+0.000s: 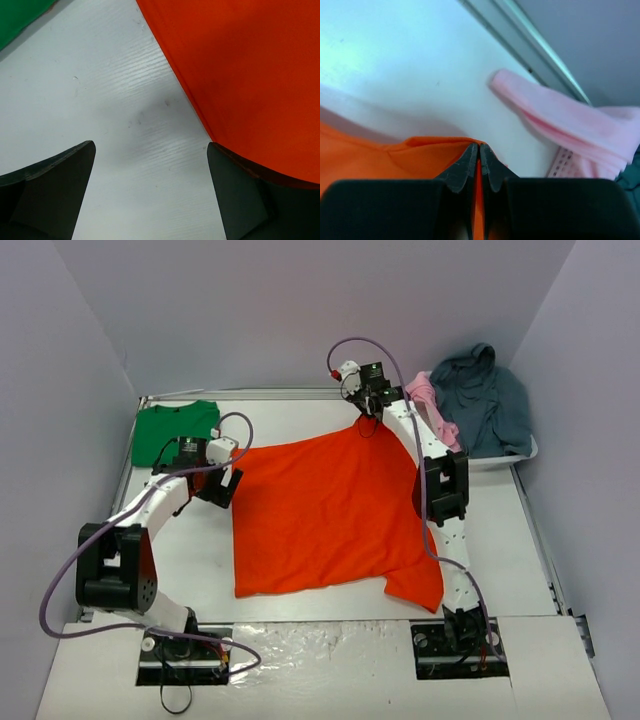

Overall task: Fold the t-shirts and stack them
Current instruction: Flatten out the tshirt

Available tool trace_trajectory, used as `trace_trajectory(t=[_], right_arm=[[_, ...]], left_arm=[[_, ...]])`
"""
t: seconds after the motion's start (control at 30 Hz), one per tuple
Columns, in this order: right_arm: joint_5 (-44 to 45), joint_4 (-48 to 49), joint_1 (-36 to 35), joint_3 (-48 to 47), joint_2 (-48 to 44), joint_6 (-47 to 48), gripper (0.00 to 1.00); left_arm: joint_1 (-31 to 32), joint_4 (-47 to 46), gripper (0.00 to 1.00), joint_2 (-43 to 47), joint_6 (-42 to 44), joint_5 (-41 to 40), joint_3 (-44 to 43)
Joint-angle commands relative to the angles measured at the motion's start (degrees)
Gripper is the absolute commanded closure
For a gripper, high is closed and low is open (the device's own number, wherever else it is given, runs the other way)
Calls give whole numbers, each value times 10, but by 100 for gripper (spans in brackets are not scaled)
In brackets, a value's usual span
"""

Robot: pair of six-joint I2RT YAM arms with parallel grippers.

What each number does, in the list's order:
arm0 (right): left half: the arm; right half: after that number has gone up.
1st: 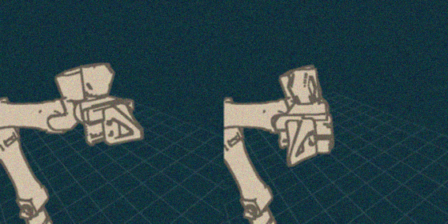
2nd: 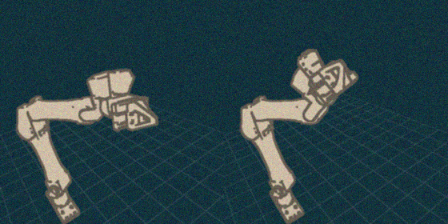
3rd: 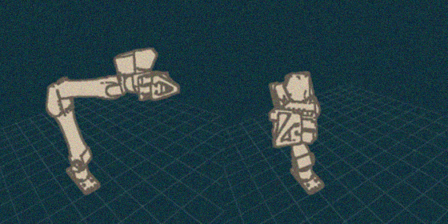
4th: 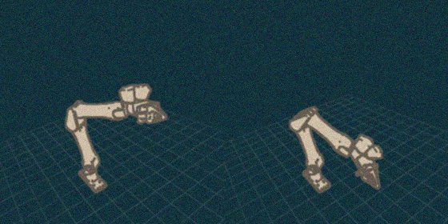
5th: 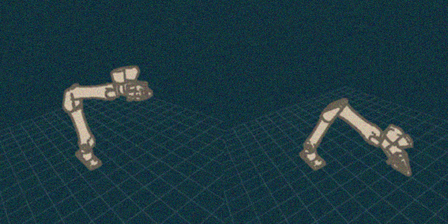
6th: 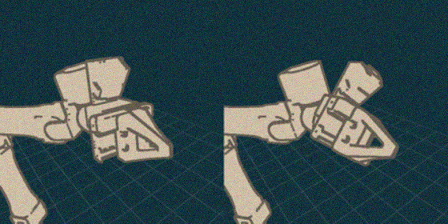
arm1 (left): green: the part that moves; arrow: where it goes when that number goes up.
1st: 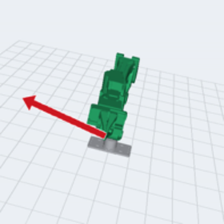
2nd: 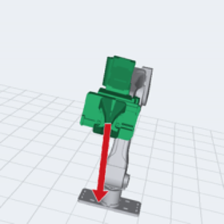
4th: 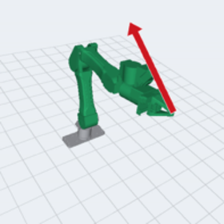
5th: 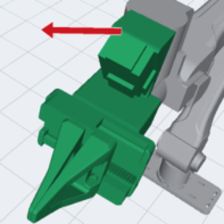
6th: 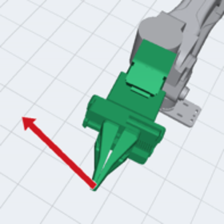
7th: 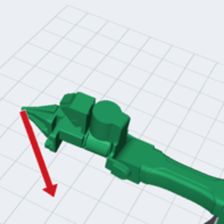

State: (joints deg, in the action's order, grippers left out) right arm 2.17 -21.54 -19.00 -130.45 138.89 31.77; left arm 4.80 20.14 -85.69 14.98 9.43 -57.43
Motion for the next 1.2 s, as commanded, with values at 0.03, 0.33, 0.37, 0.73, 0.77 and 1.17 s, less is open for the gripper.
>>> trace_trajectory(t=[0.03,0.33,0.37,0.73,0.77,1.17], right_arm=[[40,115,-16,-21,80,65,95],[107,153,-45,36,82,63,62],[108,153,-45,77,49,61,62],[161,156,-44,351,-227,8,59],[170,157,-44,359,-255,4,59],[83,1,-33,501,-445,-34,57]], left_arm=[[-3,22,6,-35,12,-12,-25],[-3,38,6,-35,21,-14,-28],[-2,40,6,-26,21,-12,-29],[4,42,6,84,46,8,-24],[7,43,6,90,53,2,-24],[139,139,6,213,163,13,52]])
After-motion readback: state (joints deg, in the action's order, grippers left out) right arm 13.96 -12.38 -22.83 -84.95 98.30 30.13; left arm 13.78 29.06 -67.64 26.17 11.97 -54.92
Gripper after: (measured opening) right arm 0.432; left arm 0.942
